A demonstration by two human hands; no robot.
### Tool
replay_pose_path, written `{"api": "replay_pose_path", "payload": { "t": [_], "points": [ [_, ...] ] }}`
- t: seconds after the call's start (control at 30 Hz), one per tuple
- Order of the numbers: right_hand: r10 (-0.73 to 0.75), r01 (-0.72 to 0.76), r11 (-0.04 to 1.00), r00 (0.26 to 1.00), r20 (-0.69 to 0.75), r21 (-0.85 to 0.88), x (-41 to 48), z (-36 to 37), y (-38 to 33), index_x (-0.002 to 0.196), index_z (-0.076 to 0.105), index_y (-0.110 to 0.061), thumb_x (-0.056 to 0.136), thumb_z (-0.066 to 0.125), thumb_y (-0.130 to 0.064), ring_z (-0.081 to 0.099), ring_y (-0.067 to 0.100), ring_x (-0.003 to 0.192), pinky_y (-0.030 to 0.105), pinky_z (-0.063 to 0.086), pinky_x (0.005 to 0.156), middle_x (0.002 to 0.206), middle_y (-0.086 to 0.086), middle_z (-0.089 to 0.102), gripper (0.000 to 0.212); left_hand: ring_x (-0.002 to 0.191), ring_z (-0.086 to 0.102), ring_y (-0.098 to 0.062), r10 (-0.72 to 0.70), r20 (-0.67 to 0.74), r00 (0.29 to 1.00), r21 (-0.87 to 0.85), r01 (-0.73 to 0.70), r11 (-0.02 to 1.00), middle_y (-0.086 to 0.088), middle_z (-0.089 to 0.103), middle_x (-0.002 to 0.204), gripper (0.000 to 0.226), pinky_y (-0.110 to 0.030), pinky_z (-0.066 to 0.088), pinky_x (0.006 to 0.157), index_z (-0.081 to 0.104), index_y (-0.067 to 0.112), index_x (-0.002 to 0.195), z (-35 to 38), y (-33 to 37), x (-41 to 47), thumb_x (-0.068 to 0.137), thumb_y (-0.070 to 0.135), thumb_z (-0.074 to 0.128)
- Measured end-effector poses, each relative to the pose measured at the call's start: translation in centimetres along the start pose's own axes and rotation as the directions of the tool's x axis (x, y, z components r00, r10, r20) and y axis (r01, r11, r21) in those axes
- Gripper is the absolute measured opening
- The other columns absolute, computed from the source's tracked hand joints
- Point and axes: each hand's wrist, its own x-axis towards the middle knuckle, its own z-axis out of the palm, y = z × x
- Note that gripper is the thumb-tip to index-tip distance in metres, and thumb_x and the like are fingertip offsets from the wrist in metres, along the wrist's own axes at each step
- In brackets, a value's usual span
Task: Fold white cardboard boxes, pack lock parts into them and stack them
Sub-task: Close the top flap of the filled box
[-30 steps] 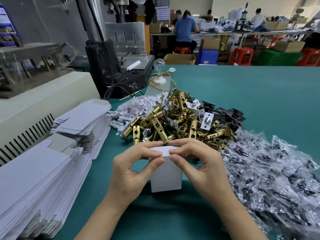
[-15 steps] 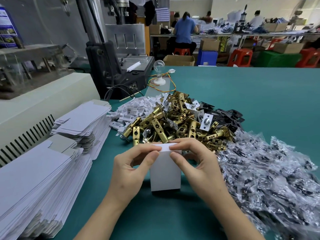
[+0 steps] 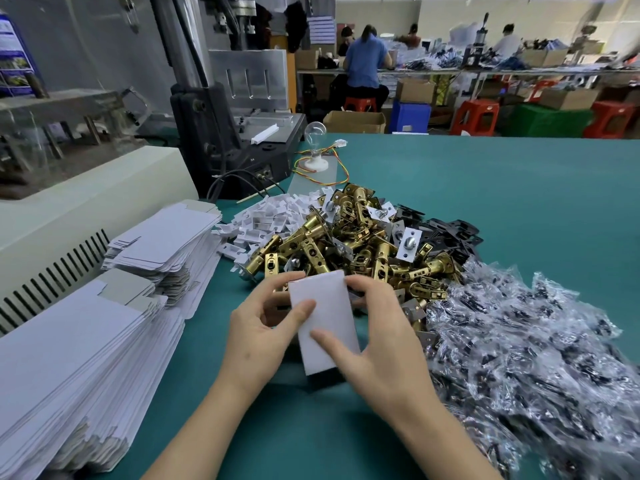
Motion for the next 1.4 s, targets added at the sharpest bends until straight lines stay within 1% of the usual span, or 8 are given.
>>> {"api": "replay_pose_path", "payload": {
  "t": [0.17, 0.3, 0.53, 0.7, 0.83, 1.13, 1.33, 1.4],
  "points": [
    [-0.001, 0.034, 0.91, 0.997, 0.08, -0.414, -0.7, 1.8, -2.2, 0.152, 0.018, -0.035, 0.076, 0.052, -0.078, 0.047, 0.018, 0.121, 0.035, 0.048, 0.09, 0.132, -0.007, 0.04, 0.095, 0.081, 0.077, -0.021, -0.072, -0.142, 0.987, -0.079, 0.062, 0.995, -0.001, 0.078, 0.092, 0.031, -0.043, 0.065, 0.061, 0.075, 0.046, 0.107, -0.1, -0.3, 0.3, 0.078, 0.04, 0.081],
    [0.016, -0.004, 0.948, 0.999, 0.034, -0.318, -0.7, 1.2, -3.3, 0.148, 0.023, -0.039, 0.079, 0.059, -0.062, 0.054, 0.018, 0.106, 0.029, 0.045, 0.073, 0.118, -0.009, 0.047, 0.081, 0.077, 0.076, -0.016, -0.067, -0.103, 0.992, -0.196, 0.045, 0.98, -0.001, 0.079, 0.094, 0.031, -0.029, 0.06, 0.056, 0.075, 0.045, 0.108, 0.1, 0.2, 0.1, 0.078, 0.052, 0.078],
    [0.199, -0.198, 0.98, 0.965, -0.172, 0.022, 4.9, -7.8, -2.3, 0.126, 0.048, -0.041, 0.065, 0.07, -0.055, 0.063, 0.017, 0.097, 0.042, 0.057, 0.081, 0.108, -0.008, 0.063, 0.067, 0.088, 0.08, -0.03, 0.004, -0.03, 1.0, -0.224, -0.011, 0.974, -0.005, 0.08, 0.114, 0.045, -0.034, 0.064, 0.062, 0.057, 0.03, 0.137, 0.2, 0.8, -0.1, 0.102, 0.053, 0.04],
    [0.42, -0.462, 0.877, 0.871, -0.255, -0.133, 11.8, -15.7, 6.1, 0.13, 0.051, -0.031, 0.079, 0.08, -0.038, 0.067, 0.023, 0.09, 0.037, 0.058, 0.063, 0.124, 0.009, 0.062, 0.059, 0.085, 0.079, -0.03, -0.001, 0.057, 0.998, -0.155, 0.01, 0.988, -0.005, 0.08, 0.112, 0.056, -0.038, 0.064, 0.066, 0.059, 0.023, 0.131, 0.6, 0.6, -0.5, 0.092, 0.061, 0.046],
    [0.573, -0.636, 0.726, 0.77, -0.283, -0.261, 13.9, -18.0, 13.8, 0.135, 0.051, -0.012, 0.083, 0.079, -0.034, 0.066, 0.037, 0.096, 0.053, 0.06, 0.081, 0.129, 0.019, 0.058, 0.063, 0.079, 0.078, -0.029, 0.038, 0.102, 0.994, -0.096, -0.028, 0.995, -0.007, 0.08, 0.104, 0.052, -0.04, 0.063, 0.064, 0.062, 0.019, 0.124, 1.1, 0.1, -0.5, 0.095, 0.062, 0.052],
    [0.672, -0.687, 0.547, 0.701, -0.237, -0.478, 15.1, -18.2, 21.1, 0.117, 0.058, 0.004, 0.084, 0.08, -0.043, 0.064, 0.037, 0.097, 0.031, 0.042, 0.057, 0.105, 0.022, 0.067, 0.062, 0.075, 0.078, -0.027, 0.041, 0.114, 0.993, -0.076, -0.032, 0.997, -0.006, 0.08, 0.099, 0.051, -0.035, 0.062, 0.064, 0.066, 0.038, 0.11, 1.5, 0.0, -0.4, 0.088, 0.082, 0.054],
    [0.69, -0.647, 0.44, 0.687, -0.227, -0.622, 15.5, -17.8, 18.5, 0.132, 0.052, -0.003, 0.09, 0.066, -0.062, 0.058, 0.04, 0.112, 0.043, 0.055, 0.087, 0.123, 0.023, 0.059, 0.074, 0.075, 0.078, -0.028, 0.043, 0.135, 0.99, -0.08, -0.032, 0.996, -0.005, 0.079, 0.099, 0.049, -0.032, 0.061, 0.064, 0.066, 0.039, 0.109, 1.6, 0.2, -0.3, 0.088, 0.082, 0.056],
    [0.561, -0.566, 0.478, 0.785, -0.263, -0.671, 16.0, -17.1, 15.5, 0.133, 0.053, -0.009, 0.091, 0.065, -0.06, 0.052, 0.041, 0.122, 0.05, 0.047, 0.103, 0.13, 0.024, 0.053, 0.068, 0.076, 0.078, -0.028, 0.037, 0.145, 0.989, -0.08, -0.026, 0.996, -0.004, 0.079, 0.099, 0.048, -0.033, 0.061, 0.063, 0.066, 0.04, 0.109, 1.6, 0.3, -0.3, 0.088, 0.081, 0.056]
  ]
}}
